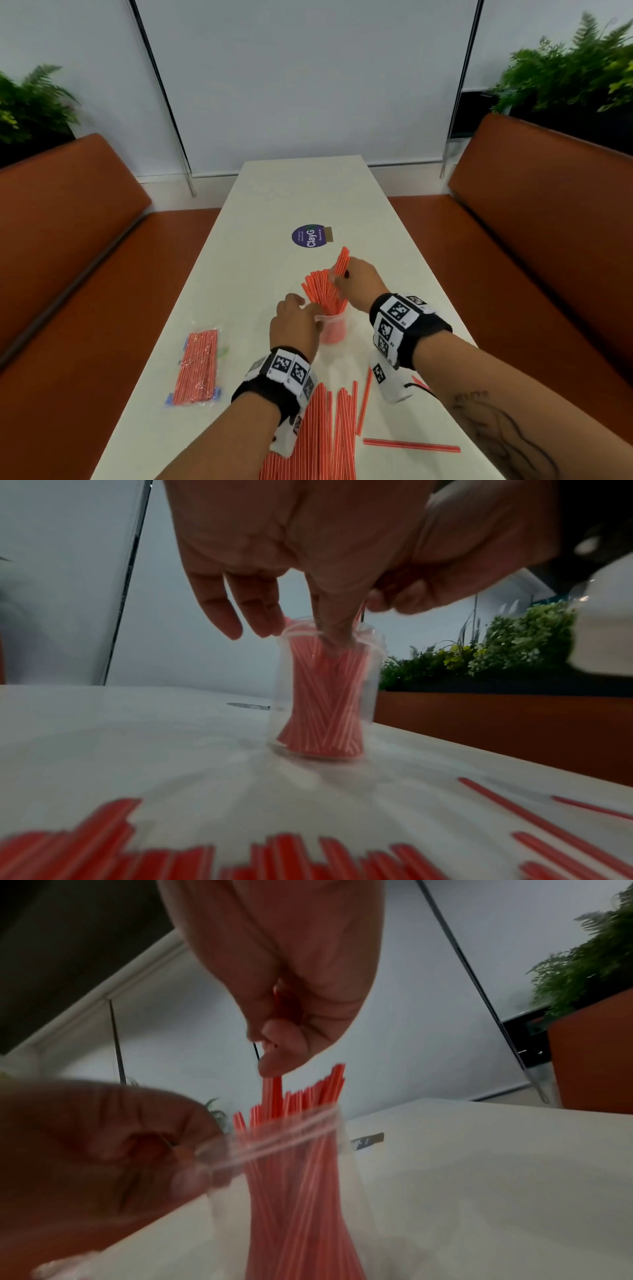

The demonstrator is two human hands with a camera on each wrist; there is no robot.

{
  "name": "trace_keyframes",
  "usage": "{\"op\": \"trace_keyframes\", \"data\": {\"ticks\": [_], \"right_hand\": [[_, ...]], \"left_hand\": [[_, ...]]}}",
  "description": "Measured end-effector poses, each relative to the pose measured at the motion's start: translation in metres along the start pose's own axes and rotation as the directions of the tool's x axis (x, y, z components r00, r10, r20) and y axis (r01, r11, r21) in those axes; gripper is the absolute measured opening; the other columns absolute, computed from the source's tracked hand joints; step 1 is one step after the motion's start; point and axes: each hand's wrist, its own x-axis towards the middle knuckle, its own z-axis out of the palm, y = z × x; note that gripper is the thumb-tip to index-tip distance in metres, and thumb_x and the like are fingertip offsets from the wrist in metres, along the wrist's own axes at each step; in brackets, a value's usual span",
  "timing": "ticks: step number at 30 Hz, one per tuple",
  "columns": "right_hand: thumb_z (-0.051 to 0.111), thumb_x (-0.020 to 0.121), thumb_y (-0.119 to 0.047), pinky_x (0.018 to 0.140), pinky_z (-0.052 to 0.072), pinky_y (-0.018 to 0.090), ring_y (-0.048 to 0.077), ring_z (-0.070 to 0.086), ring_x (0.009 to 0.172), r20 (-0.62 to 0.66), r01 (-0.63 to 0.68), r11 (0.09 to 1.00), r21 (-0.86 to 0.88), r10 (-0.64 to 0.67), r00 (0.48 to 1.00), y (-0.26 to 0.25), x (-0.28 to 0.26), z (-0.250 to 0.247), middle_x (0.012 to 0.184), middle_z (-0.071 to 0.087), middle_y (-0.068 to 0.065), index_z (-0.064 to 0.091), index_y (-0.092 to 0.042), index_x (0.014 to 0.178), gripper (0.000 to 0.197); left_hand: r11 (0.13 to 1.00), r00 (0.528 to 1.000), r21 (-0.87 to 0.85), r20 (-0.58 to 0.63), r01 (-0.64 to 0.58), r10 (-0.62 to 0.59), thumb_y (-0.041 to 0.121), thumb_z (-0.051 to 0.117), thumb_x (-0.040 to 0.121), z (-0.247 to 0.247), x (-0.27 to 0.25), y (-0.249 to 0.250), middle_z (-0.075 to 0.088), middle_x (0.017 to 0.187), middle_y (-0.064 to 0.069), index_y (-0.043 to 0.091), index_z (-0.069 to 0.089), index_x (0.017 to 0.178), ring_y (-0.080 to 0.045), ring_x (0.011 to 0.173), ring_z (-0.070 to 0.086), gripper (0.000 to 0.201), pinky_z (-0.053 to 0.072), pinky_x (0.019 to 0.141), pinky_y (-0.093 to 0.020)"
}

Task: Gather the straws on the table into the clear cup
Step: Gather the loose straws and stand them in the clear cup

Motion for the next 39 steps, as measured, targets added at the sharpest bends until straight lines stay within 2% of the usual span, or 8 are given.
{"op": "trace_keyframes", "data": {"ticks": [4,6,11,16,25,30,34,39], "right_hand": [[0.060,0.082,-0.009,0.063,0.045,0.025,0.020,0.054,0.075,0.096,-0.001,0.977,-0.212,0.022,0.995,0.007,-0.003,0.014,0.080,0.060,0.011,0.048,-0.014,0.058,0.028],[0.064,0.079,-0.009,0.065,0.047,0.023,0.022,0.060,0.082,0.055,-0.019,0.981,-0.195,0.030,0.998,0.008,-0.007,0.014,0.085,0.063,0.010,0.062,-0.009,0.076,0.004],[0.055,0.088,-0.015,0.090,0.051,0.033,0.019,0.055,0.112,-0.297,0.030,0.979,-0.203,-0.091,0.950,0.018,-0.014,-0.001,0.124,0.054,0.004,0.055,-0.017,0.123,0.036],[0.042,0.097,-0.022,0.117,0.023,0.037,0.024,0.012,0.148,-0.039,0.102,0.902,-0.419,-0.130,0.991,0.036,-0.020,0.016,0.159,0.013,0.010,0.014,-0.009,0.150,0.061],[0.034,0.099,-0.013,0.122,0.010,0.039,0.019,-0.003,0.150,0.262,0.186,0.902,-0.389,-0.086,0.961,0.043,-0.013,0.015,0.161,-0.007,0.006,0.001,-0.013,0.152,0.062],[0.048,0.090,0.002,0.116,0.014,0.024,0.016,0.009,0.149,0.081,0.072,0.997,0.004,-0.072,0.994,0.038,-0.013,0.016,0.161,0.002,0.000,-0.002,-0.022,0.152,0.083],[0.061,0.089,-0.034,0.116,0.028,0.041,0.028,0.025,0.143,0.070,-0.223,0.968,-0.115,0.231,0.970,0.045,-0.001,0.014,0.156,0.020,0.012,0.000,-0.012,0.152,0.090],[0.054,0.090,-0.021,0.104,0.041,0.042,0.030,0.050,0.126,0.187,-0.016,0.977,-0.211,0.057,0.981,0.025,-0.005,0.025,0.135,0.052,0.011,0.041,-0.011,0.138,0.051]], "left_hand": [[0.999,0.999,0.017,-0.038,0.037,-0.037,0.031,0.053,0.090,0.002,-0.014,0.009,0.046,0.132,-0.004,0.025,0.061,0.118,-0.023,0.122,0.042,0.029,0.042,0.093,-0.033],[0.999,0.998,0.014,-0.054,0.040,-0.039,0.038,0.054,0.088,0.000,-0.019,0.013,0.046,0.129,-0.002,0.025,0.057,0.119,-0.022,0.120,0.043,0.034,0.040,0.091,-0.032],[0.998,0.974,-0.042,-0.225,-0.052,0.041,0.078,0.040,0.069,-0.012,-0.010,0.015,0.050,0.129,-0.010,0.014,0.047,0.127,-0.025,0.115,0.050,0.087,0.044,0.091,-0.034],[0.989,0.981,-0.012,0.121,-0.150,0.150,0.067,0.070,0.055,-0.026,0.027,0.012,-0.013,0.159,-0.008,0.008,-0.007,0.149,-0.022,0.148,-0.008,0.136,0.009,0.121,-0.040],[0.963,0.942,0.049,0.226,-0.265,0.248,0.064,0.055,0.078,-0.014,0.028,0.006,0.005,0.160,-0.007,0.008,0.004,0.150,-0.020,0.149,0.002,0.105,0.015,0.120,-0.039],[0.895,0.980,-0.439,0.127,-0.081,0.152,0.036,0.075,0.075,-0.013,0.028,-0.001,-0.011,0.160,-0.004,0.012,-0.013,0.149,-0.018,0.148,-0.005,0.118,0.007,0.121,-0.035],[0.811,0.972,-0.565,0.234,0.156,-0.024,0.041,0.062,0.084,-0.006,0.025,-0.008,0.027,0.155,-0.008,0.013,0.020,0.148,-0.024,0.144,0.026,0.082,0.021,0.117,-0.038],[0.841,0.962,-0.525,0.272,0.134,0.017,0.058,0.040,0.081,0.006,0.032,-0.005,0.059,0.131,-0.004,0.026,0.047,0.131,-0.027,0.121,0.055,0.060,0.041,0.105,-0.045]]}}
